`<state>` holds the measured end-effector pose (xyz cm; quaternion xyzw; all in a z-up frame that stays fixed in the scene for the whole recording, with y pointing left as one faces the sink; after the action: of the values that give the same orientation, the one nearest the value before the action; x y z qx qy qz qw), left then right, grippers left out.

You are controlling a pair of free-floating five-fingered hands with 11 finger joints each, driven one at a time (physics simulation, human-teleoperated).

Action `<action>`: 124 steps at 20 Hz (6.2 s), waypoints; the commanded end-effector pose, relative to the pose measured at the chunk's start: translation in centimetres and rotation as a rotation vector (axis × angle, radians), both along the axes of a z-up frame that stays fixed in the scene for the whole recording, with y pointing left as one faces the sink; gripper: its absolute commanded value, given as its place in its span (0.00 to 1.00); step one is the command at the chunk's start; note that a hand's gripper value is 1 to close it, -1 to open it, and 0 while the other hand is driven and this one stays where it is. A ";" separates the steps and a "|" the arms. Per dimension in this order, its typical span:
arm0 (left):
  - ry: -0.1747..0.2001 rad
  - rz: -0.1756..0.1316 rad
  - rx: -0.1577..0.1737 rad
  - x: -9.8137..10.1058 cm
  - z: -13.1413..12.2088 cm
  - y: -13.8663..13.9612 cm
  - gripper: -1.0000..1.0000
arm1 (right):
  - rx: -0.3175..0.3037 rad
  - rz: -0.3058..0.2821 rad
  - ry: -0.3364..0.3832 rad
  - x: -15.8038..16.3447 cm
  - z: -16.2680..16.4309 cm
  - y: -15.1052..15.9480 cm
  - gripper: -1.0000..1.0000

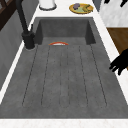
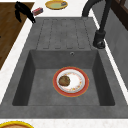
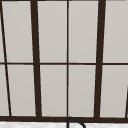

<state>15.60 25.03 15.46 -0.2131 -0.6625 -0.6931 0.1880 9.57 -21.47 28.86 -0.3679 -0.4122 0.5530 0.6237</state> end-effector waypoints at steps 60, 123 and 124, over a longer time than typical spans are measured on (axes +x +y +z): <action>-0.023 0.016 -0.007 0.1 -0.1 -0.1 0.50 | -0.156 -0.162 -0.371 31.8 -3.9 13.2 0.00; -0.023 0.016 -0.007 0.1 -0.1 -0.1 0.50 | -0.129 0.121 0.246 59.0 -15.5 10.5 0.00; -0.023 0.016 -0.007 0.1 -0.1 -0.1 0.50 | -0.136 0.118 0.247 59.4 -15.7 10.5 0.00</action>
<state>15.66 24.97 15.35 -0.2003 -0.6687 -0.6918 0.1849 67.92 -11.54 14.94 -0.3173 -0.3420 0.6398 0.6108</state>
